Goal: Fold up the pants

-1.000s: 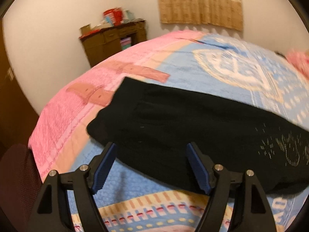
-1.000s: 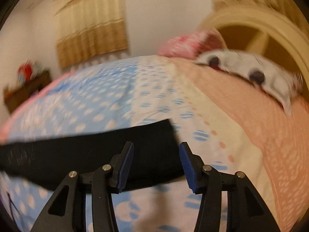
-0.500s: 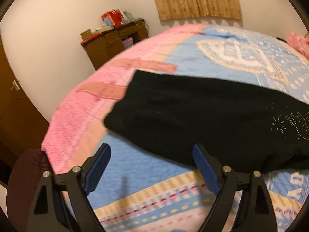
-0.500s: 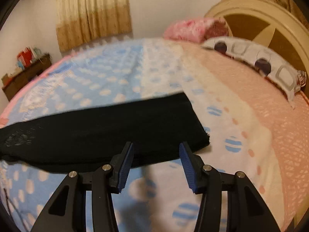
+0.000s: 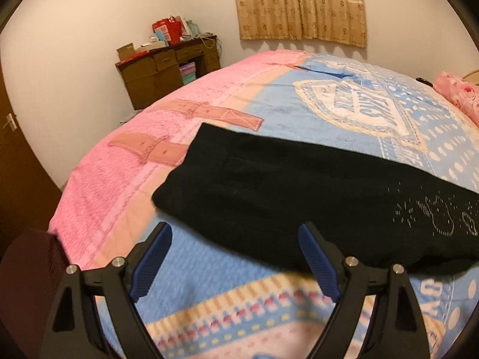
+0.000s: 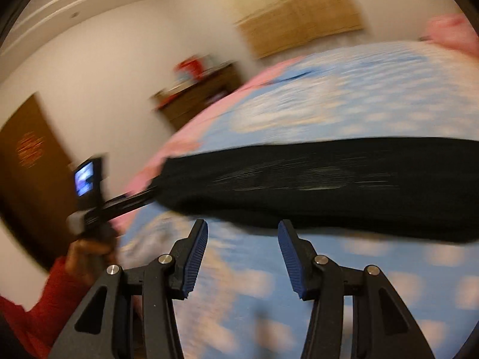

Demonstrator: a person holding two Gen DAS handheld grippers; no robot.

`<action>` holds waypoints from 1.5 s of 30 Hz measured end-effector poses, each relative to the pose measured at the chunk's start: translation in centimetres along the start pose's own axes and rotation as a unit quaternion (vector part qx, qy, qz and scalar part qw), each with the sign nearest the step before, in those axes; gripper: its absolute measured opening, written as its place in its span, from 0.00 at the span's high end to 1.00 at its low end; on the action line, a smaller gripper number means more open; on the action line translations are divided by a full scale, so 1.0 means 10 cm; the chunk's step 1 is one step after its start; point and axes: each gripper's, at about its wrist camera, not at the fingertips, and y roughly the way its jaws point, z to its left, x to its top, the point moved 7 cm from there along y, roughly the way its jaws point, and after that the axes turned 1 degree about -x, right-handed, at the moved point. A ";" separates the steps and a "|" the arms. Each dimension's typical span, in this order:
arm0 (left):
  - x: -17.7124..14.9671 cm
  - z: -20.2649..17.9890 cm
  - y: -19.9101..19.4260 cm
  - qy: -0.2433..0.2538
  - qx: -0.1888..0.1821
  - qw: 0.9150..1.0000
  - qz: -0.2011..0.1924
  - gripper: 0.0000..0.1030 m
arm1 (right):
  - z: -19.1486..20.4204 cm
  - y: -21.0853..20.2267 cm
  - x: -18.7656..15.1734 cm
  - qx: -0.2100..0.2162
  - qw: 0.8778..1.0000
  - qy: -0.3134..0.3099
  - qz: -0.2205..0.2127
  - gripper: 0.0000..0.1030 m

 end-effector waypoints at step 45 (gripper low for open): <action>0.09 -0.08 0.11 0.037 0.038 0.998 -0.016 0.03 | 0.33 0.39 0.10 -0.027 0.999 -0.041 -0.014 0.29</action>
